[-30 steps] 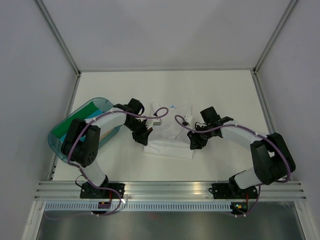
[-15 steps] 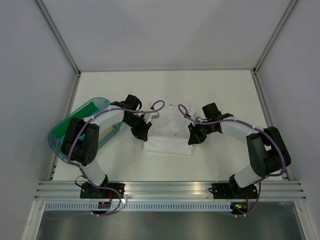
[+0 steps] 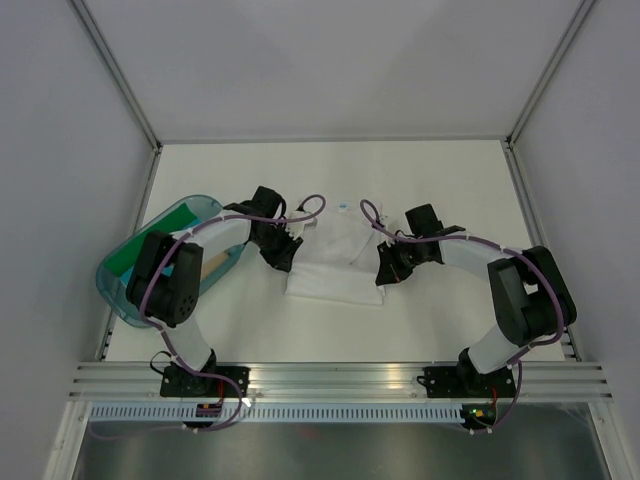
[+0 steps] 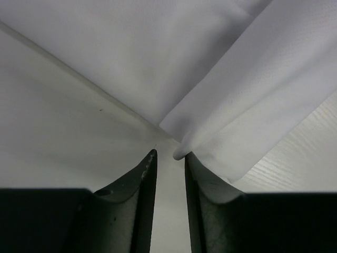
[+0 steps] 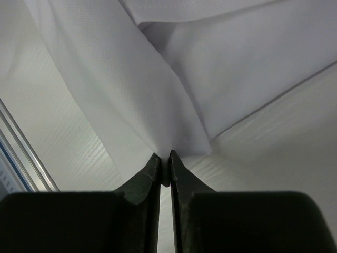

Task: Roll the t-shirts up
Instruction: Roll the tshirt

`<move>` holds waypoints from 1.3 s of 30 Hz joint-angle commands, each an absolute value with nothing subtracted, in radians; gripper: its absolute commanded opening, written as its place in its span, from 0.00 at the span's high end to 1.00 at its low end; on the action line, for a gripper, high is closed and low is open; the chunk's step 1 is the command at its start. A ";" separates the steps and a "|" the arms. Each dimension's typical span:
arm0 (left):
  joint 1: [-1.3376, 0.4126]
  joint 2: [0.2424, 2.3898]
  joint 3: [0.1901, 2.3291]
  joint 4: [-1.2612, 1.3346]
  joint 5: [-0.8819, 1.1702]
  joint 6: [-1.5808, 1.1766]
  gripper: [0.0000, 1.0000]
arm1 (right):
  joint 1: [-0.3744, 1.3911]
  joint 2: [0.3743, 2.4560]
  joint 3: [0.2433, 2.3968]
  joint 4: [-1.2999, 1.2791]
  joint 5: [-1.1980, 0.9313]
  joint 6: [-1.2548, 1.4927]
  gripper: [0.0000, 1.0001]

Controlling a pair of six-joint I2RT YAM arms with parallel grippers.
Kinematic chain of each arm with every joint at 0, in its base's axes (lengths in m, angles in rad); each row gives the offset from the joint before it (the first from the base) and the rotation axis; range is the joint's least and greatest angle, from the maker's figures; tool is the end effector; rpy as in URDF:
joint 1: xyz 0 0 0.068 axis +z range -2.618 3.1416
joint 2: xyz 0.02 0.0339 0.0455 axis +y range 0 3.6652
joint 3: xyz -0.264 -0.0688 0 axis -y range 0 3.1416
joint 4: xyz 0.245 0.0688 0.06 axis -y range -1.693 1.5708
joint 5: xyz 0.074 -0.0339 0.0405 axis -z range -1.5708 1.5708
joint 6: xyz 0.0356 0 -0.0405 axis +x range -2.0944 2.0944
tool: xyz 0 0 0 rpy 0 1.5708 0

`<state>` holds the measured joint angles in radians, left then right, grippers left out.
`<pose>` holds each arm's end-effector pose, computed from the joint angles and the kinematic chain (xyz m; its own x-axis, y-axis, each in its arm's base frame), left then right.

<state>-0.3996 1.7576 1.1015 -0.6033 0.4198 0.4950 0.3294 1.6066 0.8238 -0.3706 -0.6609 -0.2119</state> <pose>0.3006 -0.1427 0.1696 -0.5482 0.7024 -0.4539 0.8304 0.5216 -0.1959 0.2644 0.1135 0.1537 -0.7424 -0.4293 -0.5143 -0.6618 0.5894 0.4633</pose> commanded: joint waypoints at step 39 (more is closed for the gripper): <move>-0.778 1.333 0.509 -0.006 0.095 0.939 0.35 | 0.513 1.109 0.666 -0.381 -0.264 -0.612 0.48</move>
